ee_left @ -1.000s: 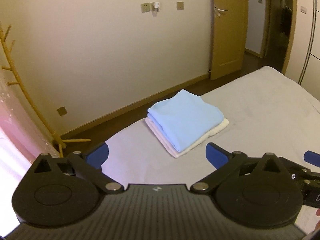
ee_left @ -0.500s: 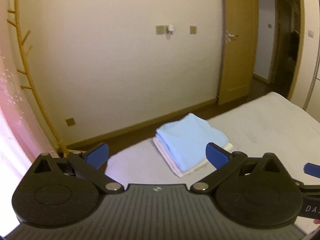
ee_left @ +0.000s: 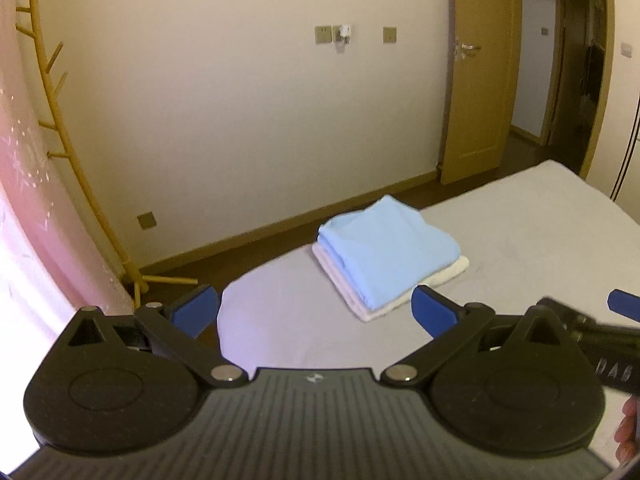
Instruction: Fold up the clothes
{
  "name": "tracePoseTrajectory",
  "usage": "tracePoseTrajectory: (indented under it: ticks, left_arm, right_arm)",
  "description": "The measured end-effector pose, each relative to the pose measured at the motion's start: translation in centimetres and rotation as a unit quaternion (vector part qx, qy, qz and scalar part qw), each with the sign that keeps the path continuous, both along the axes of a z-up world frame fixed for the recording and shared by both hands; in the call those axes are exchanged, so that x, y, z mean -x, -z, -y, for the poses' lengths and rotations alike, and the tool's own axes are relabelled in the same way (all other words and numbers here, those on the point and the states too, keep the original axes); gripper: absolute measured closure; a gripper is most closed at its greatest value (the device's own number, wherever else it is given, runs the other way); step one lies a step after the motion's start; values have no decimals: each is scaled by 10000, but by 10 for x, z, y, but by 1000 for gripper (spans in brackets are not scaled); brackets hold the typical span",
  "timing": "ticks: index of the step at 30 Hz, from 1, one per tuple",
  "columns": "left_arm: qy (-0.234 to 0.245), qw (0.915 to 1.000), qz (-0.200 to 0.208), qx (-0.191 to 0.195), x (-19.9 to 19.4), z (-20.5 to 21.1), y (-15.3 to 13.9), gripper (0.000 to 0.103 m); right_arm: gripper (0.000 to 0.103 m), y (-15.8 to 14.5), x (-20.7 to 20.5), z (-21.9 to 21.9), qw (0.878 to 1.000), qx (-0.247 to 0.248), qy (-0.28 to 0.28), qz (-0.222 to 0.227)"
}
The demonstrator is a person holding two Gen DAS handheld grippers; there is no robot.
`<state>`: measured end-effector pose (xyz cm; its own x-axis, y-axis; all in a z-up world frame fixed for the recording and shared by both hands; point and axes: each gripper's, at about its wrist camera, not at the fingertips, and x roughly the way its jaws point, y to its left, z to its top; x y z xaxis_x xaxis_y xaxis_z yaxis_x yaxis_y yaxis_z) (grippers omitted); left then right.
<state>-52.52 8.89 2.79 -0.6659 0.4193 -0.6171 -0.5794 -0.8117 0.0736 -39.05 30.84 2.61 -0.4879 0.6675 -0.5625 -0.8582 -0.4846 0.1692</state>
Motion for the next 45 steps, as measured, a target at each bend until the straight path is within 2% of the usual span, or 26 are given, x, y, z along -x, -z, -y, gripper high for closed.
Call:
tracePoseTrajectory:
  ticks: [5, 24, 35, 45]
  left_arm:
    - [84, 9995, 280, 85, -1, -1, 13, 1]
    - [-159, 9945, 838, 607, 42, -13, 56, 1]
    - [-11, 9919, 1019, 761, 85, -30, 67, 1]
    - [332, 9854, 1293, 1053, 133, -60, 88, 1]
  right_arm:
    - [0, 5, -4, -5, 9998, 174, 46, -111]
    - [0, 30, 34, -38, 9957, 787, -156, 468]
    - [0, 42, 65, -70, 9933, 1025, -95, 530]
    - [0, 62, 91, -105, 9890, 1330, 117, 644]
